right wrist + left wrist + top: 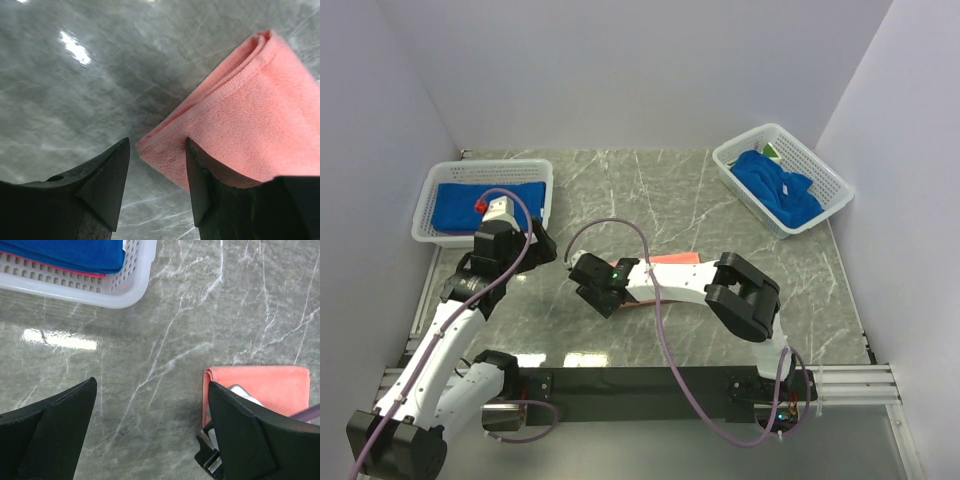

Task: Fold and stack the towels
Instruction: Fold the towel

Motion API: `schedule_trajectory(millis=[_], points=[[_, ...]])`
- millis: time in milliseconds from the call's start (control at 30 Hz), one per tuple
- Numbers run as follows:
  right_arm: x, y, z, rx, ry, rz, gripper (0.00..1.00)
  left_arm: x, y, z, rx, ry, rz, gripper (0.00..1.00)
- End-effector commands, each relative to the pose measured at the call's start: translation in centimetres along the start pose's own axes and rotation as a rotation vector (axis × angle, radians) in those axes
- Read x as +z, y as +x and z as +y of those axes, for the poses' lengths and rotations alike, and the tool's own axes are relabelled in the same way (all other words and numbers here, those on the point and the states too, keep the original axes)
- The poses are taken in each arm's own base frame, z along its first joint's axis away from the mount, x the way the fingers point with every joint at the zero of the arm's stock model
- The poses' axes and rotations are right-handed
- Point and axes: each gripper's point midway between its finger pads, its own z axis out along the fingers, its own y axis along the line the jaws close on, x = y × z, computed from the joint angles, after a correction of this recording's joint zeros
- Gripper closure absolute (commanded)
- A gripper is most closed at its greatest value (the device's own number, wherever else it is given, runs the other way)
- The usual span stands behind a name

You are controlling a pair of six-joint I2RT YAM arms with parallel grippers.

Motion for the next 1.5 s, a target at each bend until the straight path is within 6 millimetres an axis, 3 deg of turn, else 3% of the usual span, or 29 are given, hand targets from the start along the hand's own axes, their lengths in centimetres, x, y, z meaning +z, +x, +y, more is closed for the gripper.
schedule_trajectory(millis=[0,200,333,467,567,667,700,867,900,1067,1200,1467], points=[[0.0,-0.6,-0.4,-0.019,0.031,-0.006,0.45,0.0,-0.1,-0.4,0.01,0.038,-0.001,0.02],[1.9,0.9,-0.3,-0.031,0.045,0.034,0.45,0.1,-0.2,-0.4,0.002,0.047,-0.001,0.02],[3.7,3.6,-1.0,-0.054,0.097,0.103,0.49,0.3,0.3,-0.5,-0.002,0.052,0.016,0.03],[4.5,5.5,-2.7,-0.088,0.192,0.156,0.62,0.4,0.7,-1.4,-0.023,0.098,0.037,0.01],[4.3,6.2,-3.4,-0.107,0.222,0.165,0.79,0.5,0.9,-1.5,-0.052,0.097,0.049,0.01],[3.9,5.8,-3.4,-0.092,0.199,0.129,0.98,0.7,0.7,-1.5,-0.09,0.084,0.047,0.01],[3.9,5.0,-3.0,-0.076,0.173,0.089,1.0,0.7,0.6,-1.5,-0.104,0.084,0.042,0.01],[1.5,2.0,-2.0,0.044,-0.017,-0.1,1.0,1.2,1.4,-1.7,-0.233,0.073,0.059,0.01],[1.1,0.5,-1.8,0.076,-0.067,-0.167,1.0,1.3,1.5,-1.7,-0.261,0.074,0.057,0.01],[-1.5,-2.1,-2.5,0.15,-0.159,-0.344,1.0,2.8,2.9,-3.4,-0.38,0.164,0.101,0.01],[-2.6,-3.1,-2.8,0.194,-0.22,-0.417,1.0,4.2,4.6,-5.3,-0.437,0.243,0.198,0.0],[-2.8,-3.1,-2.9,0.272,-0.299,-0.467,1.0,6.7,9.1,-8.9,-0.519,0.338,0.359,0.01]])
